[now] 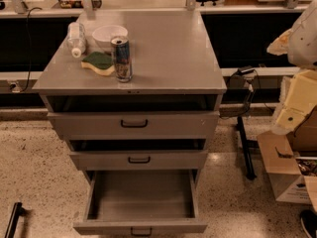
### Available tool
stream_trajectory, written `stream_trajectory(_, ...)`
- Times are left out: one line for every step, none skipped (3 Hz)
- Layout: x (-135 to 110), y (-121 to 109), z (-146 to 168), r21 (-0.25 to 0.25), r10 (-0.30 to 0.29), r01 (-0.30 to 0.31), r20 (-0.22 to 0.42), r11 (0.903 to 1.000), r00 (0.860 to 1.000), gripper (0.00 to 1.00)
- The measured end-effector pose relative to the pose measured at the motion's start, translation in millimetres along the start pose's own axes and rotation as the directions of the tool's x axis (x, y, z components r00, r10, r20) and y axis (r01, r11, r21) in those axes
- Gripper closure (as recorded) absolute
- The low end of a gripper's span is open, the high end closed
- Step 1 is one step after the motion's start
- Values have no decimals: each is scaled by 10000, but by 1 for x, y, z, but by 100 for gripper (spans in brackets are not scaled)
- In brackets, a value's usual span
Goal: Place redbull can into bottom drawer
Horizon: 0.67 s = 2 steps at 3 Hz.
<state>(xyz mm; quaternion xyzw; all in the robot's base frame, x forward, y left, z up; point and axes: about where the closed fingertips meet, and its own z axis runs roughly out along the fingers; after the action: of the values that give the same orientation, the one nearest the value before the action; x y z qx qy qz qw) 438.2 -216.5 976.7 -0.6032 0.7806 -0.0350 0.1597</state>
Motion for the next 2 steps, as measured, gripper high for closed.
stream_trajectory(0, 0, 0, 0, 0, 0, 0, 10000, 10000, 0)
stream_trajectory(-19, -18, 0, 369, -23, -22, 1199, 9993, 9928, 0)
